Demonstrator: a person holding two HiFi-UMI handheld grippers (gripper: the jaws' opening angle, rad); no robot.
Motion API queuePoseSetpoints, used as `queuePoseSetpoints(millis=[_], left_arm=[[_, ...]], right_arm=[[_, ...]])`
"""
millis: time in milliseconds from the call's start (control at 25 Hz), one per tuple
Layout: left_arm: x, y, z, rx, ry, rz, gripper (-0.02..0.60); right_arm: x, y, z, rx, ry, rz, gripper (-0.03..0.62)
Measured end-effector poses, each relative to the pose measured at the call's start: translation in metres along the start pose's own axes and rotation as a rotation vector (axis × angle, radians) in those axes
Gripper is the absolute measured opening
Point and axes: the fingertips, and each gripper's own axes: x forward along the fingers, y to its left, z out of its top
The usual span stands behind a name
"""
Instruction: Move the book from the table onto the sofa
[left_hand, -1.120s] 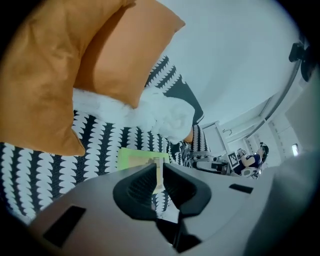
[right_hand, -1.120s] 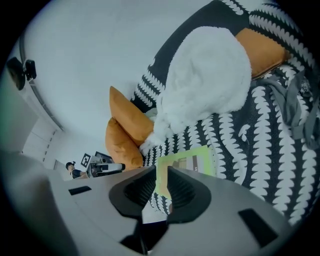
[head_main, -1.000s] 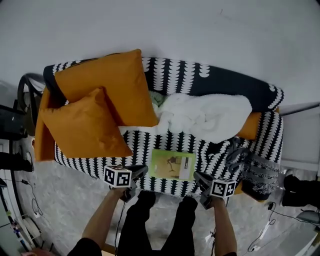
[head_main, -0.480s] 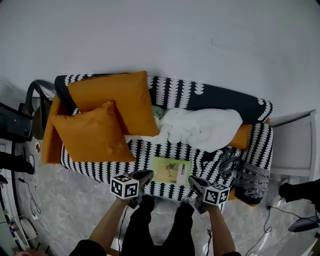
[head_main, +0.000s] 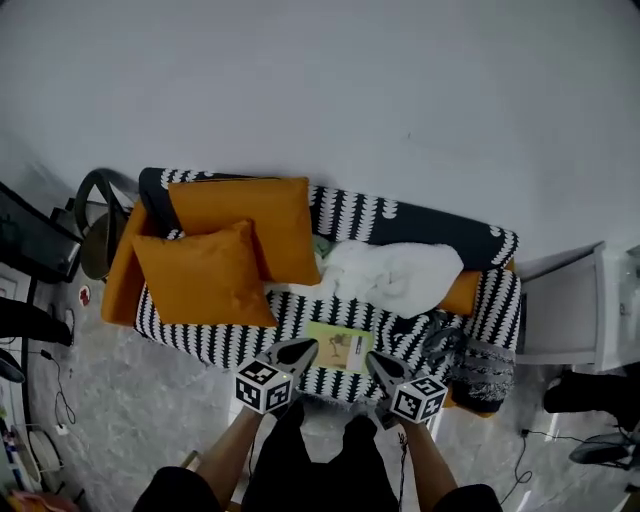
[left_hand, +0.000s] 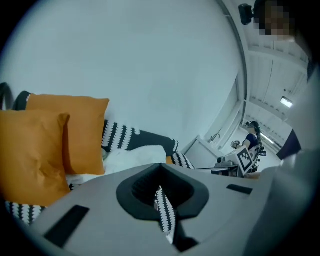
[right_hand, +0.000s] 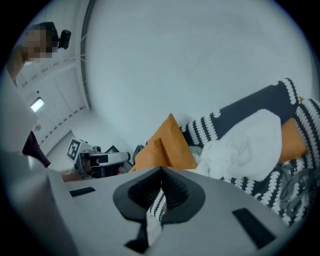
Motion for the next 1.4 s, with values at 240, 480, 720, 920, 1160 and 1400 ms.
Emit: queuePoseSetpoints(millis=[240, 480, 720, 920, 1160, 1400], left_arm=[[-0.035, -0.039, 0.035, 0.084, -0.098, 0.039, 0.015], [-0.060, -0.072, 0.058, 0.167, -0.200, 0.067, 0.015], [-0.077, -0.095, 0.086, 0.218, -0.281, 0.056, 0.015], [-0.087, -0.109, 0.102, 0.317, -0.325, 0.082, 0.015], [-0.092, -0.116, 0.111, 0.342, -0.357, 0.082, 0.015], [-0.097, -0.118, 0.115, 0.366, -0.372, 0.085, 0.015]], right_arm=[[-0.023, 0.058, 0.047, -0.164, -0.109, 0.035, 0.023], [-0.039, 0.101, 0.072, -0.268, -0.202, 0.063, 0.023], [-0.052, 0.129, 0.089, -0.314, -0.270, 0.070, 0.023], [-0.060, 0.151, 0.105, -0.386, -0.342, 0.078, 0.023], [-0.063, 0.165, 0.115, -0.428, -0.371, 0.085, 0.023], [-0.065, 0.169, 0.116, -0.440, -0.386, 0.081, 0.023]])
